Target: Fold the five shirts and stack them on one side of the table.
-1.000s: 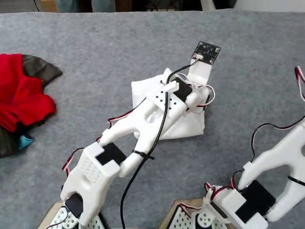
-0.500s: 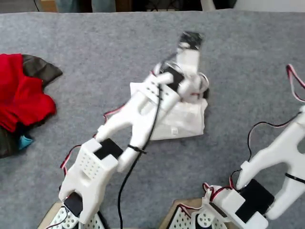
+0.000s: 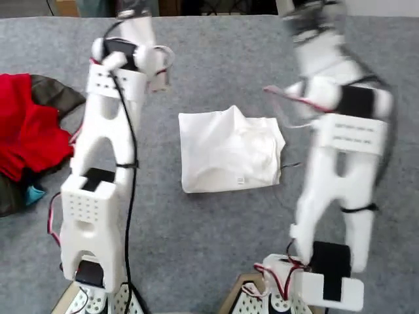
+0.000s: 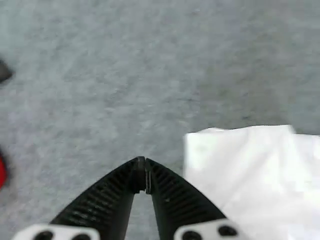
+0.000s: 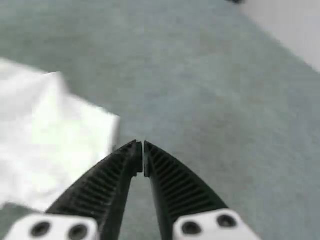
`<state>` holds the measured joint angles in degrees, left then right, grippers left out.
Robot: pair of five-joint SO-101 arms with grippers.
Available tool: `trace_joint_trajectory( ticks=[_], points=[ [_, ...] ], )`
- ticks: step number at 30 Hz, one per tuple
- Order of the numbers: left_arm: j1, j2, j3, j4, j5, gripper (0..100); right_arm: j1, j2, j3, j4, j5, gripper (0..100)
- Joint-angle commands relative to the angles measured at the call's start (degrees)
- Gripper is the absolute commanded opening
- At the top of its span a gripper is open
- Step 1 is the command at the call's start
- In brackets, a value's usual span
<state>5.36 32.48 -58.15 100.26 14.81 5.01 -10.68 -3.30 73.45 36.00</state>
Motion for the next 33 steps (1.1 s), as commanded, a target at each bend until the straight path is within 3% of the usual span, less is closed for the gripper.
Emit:
trace_joint_trajectory(
  ticks=[1, 6, 11, 16, 21, 27, 30, 33],
  points=[
    [-3.82, -4.66, 8.92, 0.70, -2.81, 3, -9.49, 1.27, 4.97, 0.88, 0.35, 1.5],
    [-4.97, -14.86, 31.87, -3.16, -2.81, 3, -11.96, 9.19, 11.38, -7.30, 0.09, 1.5],
    [-5.14, -30.15, 60.09, -21.36, -8.62, 3, -11.08, 17.71, 10.77, -11.96, 0.09, 1.5],
    [-5.32, -38.95, 82.95, -42.46, -9.05, 3, -8.09, 23.87, 7.34, -14.24, 0.09, 1.5],
    [-4.97, -39.03, 91.03, -54.68, -8.79, 3, -2.02, 30.02, 1.80, -19.16, 0.09, 1.5],
    [-4.79, -34.55, 91.65, -58.64, -8.79, 3, 5.36, 37.14, -8.57, -23.82, 0.09, 1.5],
    [-4.70, -31.12, 91.56, -59.08, -8.79, 3, 7.56, 38.11, -14.37, -21.19, 0.00, 1.5],
    [-4.70, -29.27, 91.47, -59.96, -8.79, 3, 7.65, 37.76, -20.97, -11.52, 0.00, 1.5]
  ],
)
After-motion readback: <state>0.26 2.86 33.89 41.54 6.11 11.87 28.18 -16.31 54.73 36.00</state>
